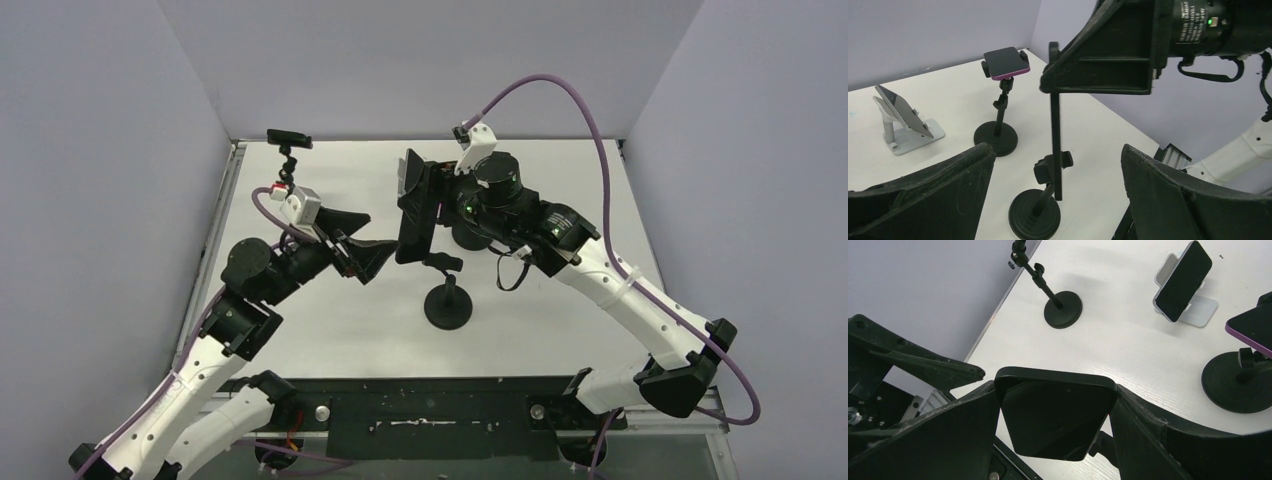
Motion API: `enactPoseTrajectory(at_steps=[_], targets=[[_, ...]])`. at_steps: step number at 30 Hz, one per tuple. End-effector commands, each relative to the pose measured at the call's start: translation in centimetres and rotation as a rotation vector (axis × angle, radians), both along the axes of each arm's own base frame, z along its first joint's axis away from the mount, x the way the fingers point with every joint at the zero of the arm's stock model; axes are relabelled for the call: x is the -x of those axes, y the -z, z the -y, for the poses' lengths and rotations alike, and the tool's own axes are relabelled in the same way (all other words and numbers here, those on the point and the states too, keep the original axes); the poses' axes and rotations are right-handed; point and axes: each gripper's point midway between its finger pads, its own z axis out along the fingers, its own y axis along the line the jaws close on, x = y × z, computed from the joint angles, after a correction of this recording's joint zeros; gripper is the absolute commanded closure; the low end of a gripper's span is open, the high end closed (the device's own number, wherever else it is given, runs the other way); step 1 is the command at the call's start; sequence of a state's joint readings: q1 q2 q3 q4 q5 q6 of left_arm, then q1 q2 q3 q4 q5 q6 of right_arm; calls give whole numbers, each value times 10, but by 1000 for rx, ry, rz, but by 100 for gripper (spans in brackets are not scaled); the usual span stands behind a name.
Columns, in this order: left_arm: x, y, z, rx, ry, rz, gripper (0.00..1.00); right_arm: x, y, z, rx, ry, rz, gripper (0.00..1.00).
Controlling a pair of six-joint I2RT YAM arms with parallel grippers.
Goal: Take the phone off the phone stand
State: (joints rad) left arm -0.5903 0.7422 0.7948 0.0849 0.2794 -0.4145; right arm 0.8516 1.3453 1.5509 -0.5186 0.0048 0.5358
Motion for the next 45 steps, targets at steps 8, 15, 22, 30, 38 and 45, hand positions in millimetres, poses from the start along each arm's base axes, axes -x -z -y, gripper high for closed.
enactPoseTrajectory(at_steps=[8, 15, 22, 30, 38, 45], targets=[[1, 3, 13, -100, 62, -41, 18, -7, -45, -11, -119, 8, 63, 100], [-6, 15, 25, -127, 103, -89, 31, -3, -43, -16, -125, -27, 51, 100], [-8, 11, 33, -109, 134, -75, 49, -4, -37, -17, -115, -24, 41, 100], [-15, 27, 41, -152, 150, -109, 63, -6, -31, -20, -107, -22, 31, 100], [-15, 31, 42, -159, 134, -107, 72, -7, -24, -22, -98, -22, 14, 100], [-13, 37, 45, -161, 141, -115, 86, -5, -21, -24, -92, -31, 4, 100]])
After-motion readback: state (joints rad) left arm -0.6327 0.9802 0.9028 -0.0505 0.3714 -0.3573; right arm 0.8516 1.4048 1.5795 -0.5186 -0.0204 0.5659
